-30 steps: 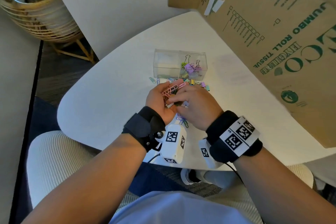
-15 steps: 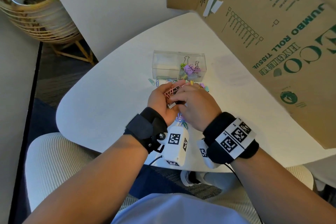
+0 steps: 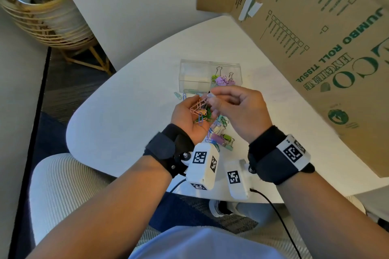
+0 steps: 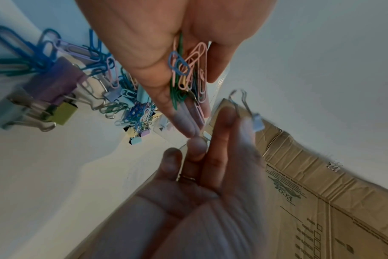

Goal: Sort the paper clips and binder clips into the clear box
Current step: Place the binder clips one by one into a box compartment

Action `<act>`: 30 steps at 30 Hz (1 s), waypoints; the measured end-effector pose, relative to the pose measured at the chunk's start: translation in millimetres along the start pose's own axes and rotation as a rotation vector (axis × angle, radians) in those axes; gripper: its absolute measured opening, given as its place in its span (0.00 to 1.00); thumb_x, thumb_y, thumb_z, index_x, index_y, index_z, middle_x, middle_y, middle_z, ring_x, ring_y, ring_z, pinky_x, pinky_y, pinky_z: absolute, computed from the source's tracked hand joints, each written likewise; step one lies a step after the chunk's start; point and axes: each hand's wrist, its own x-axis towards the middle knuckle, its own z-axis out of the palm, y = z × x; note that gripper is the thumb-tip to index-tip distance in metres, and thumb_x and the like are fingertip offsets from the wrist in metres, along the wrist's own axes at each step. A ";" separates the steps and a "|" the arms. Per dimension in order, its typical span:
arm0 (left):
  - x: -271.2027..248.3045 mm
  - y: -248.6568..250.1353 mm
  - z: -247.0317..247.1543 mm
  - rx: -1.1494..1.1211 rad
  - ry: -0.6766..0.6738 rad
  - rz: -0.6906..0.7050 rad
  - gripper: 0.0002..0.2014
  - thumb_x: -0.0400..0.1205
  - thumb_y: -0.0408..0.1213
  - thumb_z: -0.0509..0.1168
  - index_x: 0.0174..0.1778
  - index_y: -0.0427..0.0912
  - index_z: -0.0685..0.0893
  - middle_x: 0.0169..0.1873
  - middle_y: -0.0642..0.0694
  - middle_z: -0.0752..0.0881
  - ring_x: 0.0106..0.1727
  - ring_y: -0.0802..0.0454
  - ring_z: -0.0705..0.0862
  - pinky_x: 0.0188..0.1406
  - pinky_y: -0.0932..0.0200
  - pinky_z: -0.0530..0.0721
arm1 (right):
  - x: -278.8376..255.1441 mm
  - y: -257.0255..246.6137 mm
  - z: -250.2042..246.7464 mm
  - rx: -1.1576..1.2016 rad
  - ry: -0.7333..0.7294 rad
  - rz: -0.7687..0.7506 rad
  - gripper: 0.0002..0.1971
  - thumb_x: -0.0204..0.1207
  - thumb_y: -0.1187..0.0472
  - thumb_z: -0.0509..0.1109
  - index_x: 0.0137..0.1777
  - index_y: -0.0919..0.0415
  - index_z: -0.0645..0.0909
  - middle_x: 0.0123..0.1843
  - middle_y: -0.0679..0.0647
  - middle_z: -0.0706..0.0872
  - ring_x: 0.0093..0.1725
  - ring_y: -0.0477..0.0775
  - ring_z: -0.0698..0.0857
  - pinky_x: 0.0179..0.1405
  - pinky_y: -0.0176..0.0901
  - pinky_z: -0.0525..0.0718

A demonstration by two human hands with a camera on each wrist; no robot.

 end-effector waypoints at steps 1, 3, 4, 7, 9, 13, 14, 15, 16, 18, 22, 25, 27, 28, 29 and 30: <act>1.4 0.2 -1.1 -0.013 -0.012 -0.006 0.21 0.87 0.41 0.51 0.64 0.28 0.77 0.51 0.32 0.83 0.45 0.42 0.85 0.36 0.57 0.89 | 1.8 0.7 -0.9 0.022 0.006 0.010 0.09 0.73 0.68 0.76 0.49 0.54 0.88 0.37 0.61 0.91 0.32 0.59 0.86 0.45 0.53 0.89; 2.9 0.2 -2.7 -0.049 -0.025 -0.015 0.18 0.87 0.40 0.51 0.54 0.29 0.80 0.39 0.35 0.86 0.35 0.44 0.88 0.30 0.57 0.89 | 4.9 0.7 -2.6 0.024 0.007 0.022 0.08 0.74 0.68 0.75 0.52 0.60 0.87 0.35 0.65 0.90 0.32 0.63 0.86 0.44 0.54 0.89; 2.5 0.2 -2.5 -0.057 -0.027 -0.008 0.18 0.87 0.40 0.51 0.52 0.29 0.81 0.38 0.34 0.88 0.35 0.42 0.89 0.34 0.54 0.90 | 6.8 -0.6 -3.8 0.025 0.013 0.017 0.09 0.74 0.68 0.75 0.54 0.62 0.87 0.35 0.65 0.90 0.32 0.63 0.87 0.43 0.52 0.89; 0.7 1.5 -1.1 -0.082 -0.038 0.000 0.19 0.87 0.39 0.50 0.58 0.27 0.81 0.44 0.29 0.88 0.41 0.38 0.90 0.48 0.47 0.87 | 20.5 -7.2 -12.7 -0.001 0.114 -0.023 0.07 0.75 0.68 0.75 0.50 0.59 0.87 0.38 0.53 0.91 0.34 0.48 0.88 0.38 0.37 0.84; 1.5 1.6 -1.4 -0.091 -0.033 -0.007 0.19 0.87 0.38 0.51 0.59 0.26 0.80 0.44 0.28 0.88 0.45 0.36 0.89 0.49 0.45 0.86 | 38.0 -7.7 -21.0 -0.045 0.208 -0.027 0.06 0.74 0.69 0.75 0.47 0.57 0.87 0.40 0.50 0.89 0.31 0.36 0.84 0.34 0.29 0.81; 1.0 -0.7 -3.1 -0.101 -0.028 -0.011 0.19 0.87 0.38 0.51 0.56 0.26 0.81 0.45 0.27 0.88 0.47 0.34 0.88 0.48 0.44 0.87 | 71.4 3.0 -33.6 -0.185 0.286 -0.004 0.06 0.73 0.62 0.77 0.47 0.52 0.89 0.41 0.48 0.90 0.37 0.40 0.85 0.37 0.35 0.82; 1.1 -1.2 -3.6 -0.101 -0.021 -0.010 0.19 0.87 0.38 0.51 0.55 0.26 0.81 0.46 0.27 0.88 0.48 0.34 0.88 0.49 0.44 0.87 | 76.7 5.1 -35.2 -0.229 0.277 0.014 0.08 0.73 0.60 0.77 0.51 0.52 0.90 0.43 0.47 0.90 0.41 0.42 0.86 0.42 0.36 0.83; 1.4 -1.5 -4.4 -0.103 -0.018 -0.008 0.20 0.87 0.38 0.51 0.55 0.25 0.81 0.46 0.27 0.88 0.49 0.34 0.88 0.49 0.45 0.87 | 80.0 6.3 -36.4 -0.305 0.253 0.038 0.11 0.73 0.60 0.77 0.55 0.52 0.89 0.48 0.46 0.90 0.44 0.43 0.86 0.46 0.35 0.82; 2.0 -1.6 -5.3 -0.104 -0.016 -0.005 0.20 0.87 0.38 0.51 0.55 0.25 0.81 0.46 0.27 0.88 0.49 0.34 0.87 0.49 0.45 0.87 | 81.2 7.2 -36.6 -0.401 0.215 0.060 0.15 0.73 0.60 0.76 0.60 0.51 0.87 0.52 0.45 0.88 0.45 0.42 0.84 0.48 0.30 0.79; 2.8 -0.9 -6.1 -0.106 -0.021 -0.001 0.20 0.87 0.39 0.50 0.56 0.26 0.81 0.47 0.27 0.88 0.47 0.34 0.89 0.49 0.44 0.87 | 77.1 6.4 -33.5 -0.528 0.159 0.066 0.17 0.74 0.62 0.74 0.63 0.48 0.85 0.55 0.43 0.85 0.41 0.36 0.80 0.43 0.23 0.75; 5.6 2.3 -8.2 -0.094 -0.006 0.020 0.20 0.87 0.38 0.51 0.55 0.27 0.82 0.47 0.28 0.88 0.43 0.36 0.90 0.48 0.45 0.87 | 50.4 0.9 -16.5 -0.505 0.050 -0.006 0.07 0.75 0.63 0.73 0.46 0.50 0.88 0.41 0.46 0.89 0.37 0.39 0.83 0.41 0.30 0.80; 7.7 2.0 -12.4 -0.070 -0.010 0.034 0.19 0.86 0.39 0.51 0.58 0.30 0.82 0.43 0.33 0.88 0.36 0.42 0.89 0.38 0.54 0.89 | 28.3 -0.1 -8.0 -0.565 -0.171 0.043 0.04 0.75 0.61 0.73 0.46 0.54 0.89 0.37 0.46 0.91 0.40 0.42 0.87 0.50 0.39 0.85; 7.8 0.2 -13.0 -0.067 -0.015 0.042 0.20 0.86 0.40 0.50 0.59 0.30 0.81 0.45 0.33 0.87 0.38 0.41 0.88 0.36 0.54 0.88 | 19.1 3.2 -4.8 -0.699 -0.216 0.033 0.05 0.74 0.57 0.74 0.48 0.52 0.89 0.39 0.43 0.89 0.40 0.42 0.84 0.51 0.42 0.84; 8.0 -0.9 -12.8 -0.068 -0.014 0.045 0.20 0.86 0.40 0.50 0.58 0.30 0.81 0.46 0.32 0.87 0.39 0.40 0.88 0.36 0.54 0.89 | 16.9 4.4 -3.1 -0.761 -0.210 0.020 0.07 0.73 0.55 0.75 0.50 0.50 0.88 0.41 0.42 0.87 0.42 0.43 0.83 0.51 0.44 0.84; 7.7 -2.1 -12.0 -0.067 -0.015 0.044 0.20 0.86 0.40 0.50 0.58 0.30 0.82 0.45 0.32 0.87 0.39 0.40 0.88 0.35 0.54 0.89 | 14.6 4.5 -1.3 -0.807 -0.209 0.013 0.09 0.72 0.53 0.75 0.52 0.48 0.88 0.42 0.41 0.85 0.43 0.44 0.83 0.50 0.44 0.83; 6.8 -3.4 -10.6 -0.065 -0.015 0.042 0.20 0.86 0.41 0.50 0.58 0.30 0.82 0.43 0.33 0.87 0.37 0.40 0.89 0.35 0.54 0.89 | 12.8 3.9 0.7 -0.843 -0.216 0.010 0.10 0.72 0.51 0.75 0.54 0.47 0.88 0.42 0.40 0.83 0.45 0.44 0.82 0.50 0.43 0.83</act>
